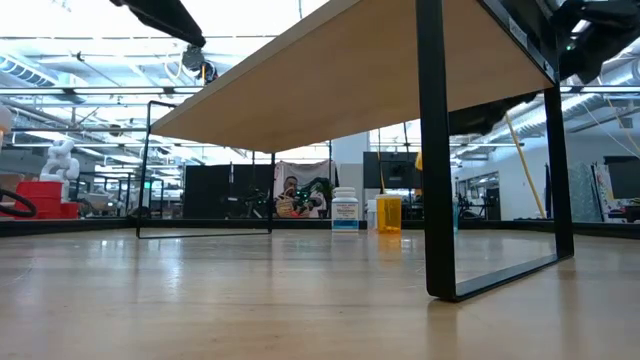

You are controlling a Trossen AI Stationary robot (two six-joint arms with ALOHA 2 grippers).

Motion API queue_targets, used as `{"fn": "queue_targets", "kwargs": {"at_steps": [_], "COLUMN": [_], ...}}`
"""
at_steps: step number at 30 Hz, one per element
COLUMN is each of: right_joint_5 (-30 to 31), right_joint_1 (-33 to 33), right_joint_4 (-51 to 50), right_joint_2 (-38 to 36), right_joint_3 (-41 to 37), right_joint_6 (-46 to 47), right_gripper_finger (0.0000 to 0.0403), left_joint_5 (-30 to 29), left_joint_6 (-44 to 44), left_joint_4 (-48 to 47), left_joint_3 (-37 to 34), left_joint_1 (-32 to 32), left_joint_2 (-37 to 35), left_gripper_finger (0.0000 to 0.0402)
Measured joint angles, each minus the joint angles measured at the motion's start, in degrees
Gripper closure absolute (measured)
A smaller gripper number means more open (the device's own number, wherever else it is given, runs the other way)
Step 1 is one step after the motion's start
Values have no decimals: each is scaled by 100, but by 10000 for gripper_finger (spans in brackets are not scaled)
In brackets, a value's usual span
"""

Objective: Pick and place medicine bottles onto shelf by color
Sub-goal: Put the small orange pill bottle on the shelf aligned with the small orange pill bottle

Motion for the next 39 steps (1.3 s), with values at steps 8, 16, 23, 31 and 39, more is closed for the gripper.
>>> {"fn": "queue_targets", "kwargs": {"at_steps": [8, 16, 23, 31, 39], "right_joint_5": [111, 304, 592, 590, 588], "right_joint_1": [260, 692, 1110, 1535, 1871], "right_joint_4": [-66, -288, -190, 712, 1515], "right_joint_2": [-565, -734, -711, -440, 539], "right_joint_3": [116, 550, 780, 855, 1177], "right_joint_6": [12, 10, -37, 60, 182], "right_gripper_finger": [280, 280, 280, 280, 280], "left_joint_5": [280, 367, 362, 327, 337], "left_joint_6": [644, 949, 924, 879, 946], "left_joint_4": [729, 1178, 1221, 1552, 2001], "left_joint_3": [2, 2, 2, 2, 8], "left_joint_1": [285, 496, 543, 555, 708], "left_joint_2": [0, 0, 0, 0, 52], "left_gripper_finger": [158, 158, 158, 158, 158]}}
